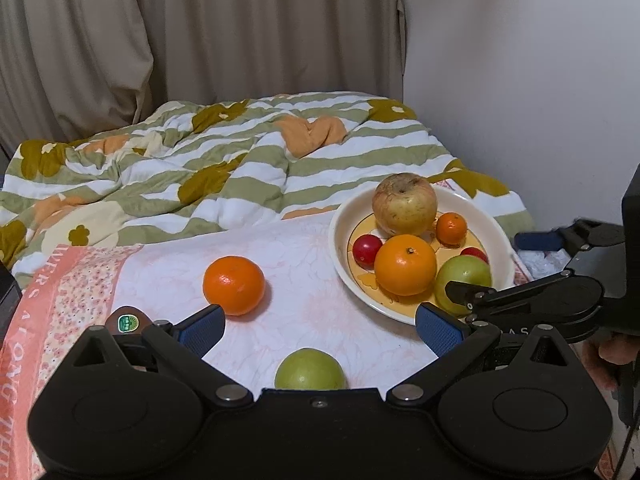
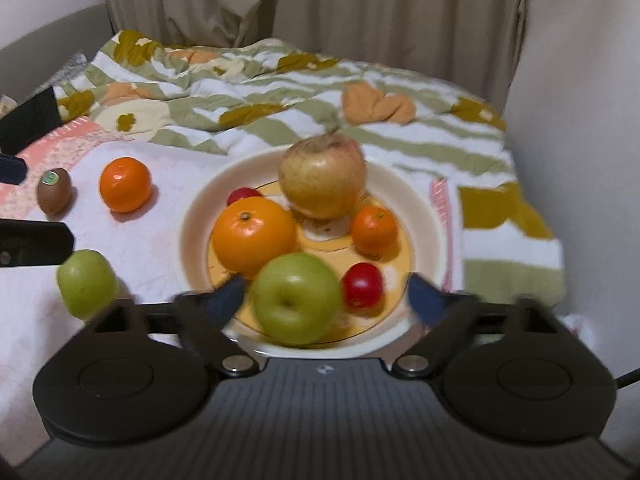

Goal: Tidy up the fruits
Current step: 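Withdraw both tools from the bowl back over the remaining fruits, then grasp a tangerine with the left tool while the right tool grasps a green pear, then carry the tangerine with the left tool to the bowl while the right tool carries the pear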

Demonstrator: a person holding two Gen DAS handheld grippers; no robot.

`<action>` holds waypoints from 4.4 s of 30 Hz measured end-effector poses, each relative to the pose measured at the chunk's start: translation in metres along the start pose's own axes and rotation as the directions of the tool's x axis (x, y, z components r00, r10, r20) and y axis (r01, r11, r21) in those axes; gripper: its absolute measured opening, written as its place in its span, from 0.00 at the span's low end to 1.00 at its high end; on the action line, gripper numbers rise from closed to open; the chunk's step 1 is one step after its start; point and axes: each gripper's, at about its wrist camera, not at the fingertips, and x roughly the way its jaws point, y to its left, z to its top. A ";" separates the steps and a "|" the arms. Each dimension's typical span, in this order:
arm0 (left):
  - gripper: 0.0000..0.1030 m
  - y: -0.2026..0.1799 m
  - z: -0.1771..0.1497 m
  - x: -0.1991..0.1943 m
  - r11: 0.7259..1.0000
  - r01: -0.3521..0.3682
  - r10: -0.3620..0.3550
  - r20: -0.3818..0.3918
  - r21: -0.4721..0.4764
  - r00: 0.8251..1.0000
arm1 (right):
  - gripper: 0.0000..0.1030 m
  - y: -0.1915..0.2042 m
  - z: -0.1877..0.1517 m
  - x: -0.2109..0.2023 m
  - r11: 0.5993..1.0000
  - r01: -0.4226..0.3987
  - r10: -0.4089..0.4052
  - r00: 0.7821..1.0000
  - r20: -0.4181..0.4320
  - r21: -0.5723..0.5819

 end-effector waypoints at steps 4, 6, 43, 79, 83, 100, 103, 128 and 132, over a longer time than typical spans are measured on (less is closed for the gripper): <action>1.00 -0.003 -0.002 -0.020 1.000 0.007 -0.008 0.043 0.009 0.999 | 1.00 -0.003 -0.001 -0.014 0.999 0.036 -0.036 0.999 0.009 -0.002; 1.00 -0.006 -0.003 -0.031 1.000 -0.003 0.002 0.064 0.025 0.998 | 1.00 -0.008 -0.002 -0.024 0.999 0.027 -0.027 1.000 0.009 0.023; 1.00 0.147 -0.081 -0.155 0.997 -0.079 0.074 0.139 0.025 0.988 | 1.00 0.127 0.007 -0.169 0.952 0.065 -0.092 0.993 0.080 0.300; 0.52 0.194 -0.106 0.023 0.977 0.151 -0.134 -0.111 0.153 0.985 | 1.00 0.198 -0.012 0.001 0.865 0.212 -0.180 0.977 -0.112 0.454; 0.39 0.191 -0.107 0.026 0.973 0.163 -0.145 -0.116 0.166 0.983 | 1.00 0.196 -0.011 0.006 0.867 0.217 -0.183 0.976 -0.117 0.449; 0.39 0.201 -0.117 0.016 0.980 0.146 -0.131 -0.117 0.134 0.984 | 0.66 0.197 -0.004 0.023 0.889 0.216 -0.182 0.976 -0.122 0.403; 0.39 0.204 -0.119 0.011 0.985 0.124 -0.112 -0.108 0.115 0.988 | 0.66 0.199 -0.004 0.021 0.893 0.213 -0.180 0.976 -0.121 0.397; 0.39 0.171 -0.072 -0.099 0.979 0.188 -0.197 0.119 0.081 0.973 | 0.66 0.192 0.022 -0.107 0.908 0.130 -0.138 0.990 -0.008 0.397; 0.39 0.149 -0.058 -0.108 0.978 0.185 -0.198 0.150 0.092 0.969 | 0.66 0.166 0.022 -0.128 0.908 0.137 -0.156 0.988 0.016 0.396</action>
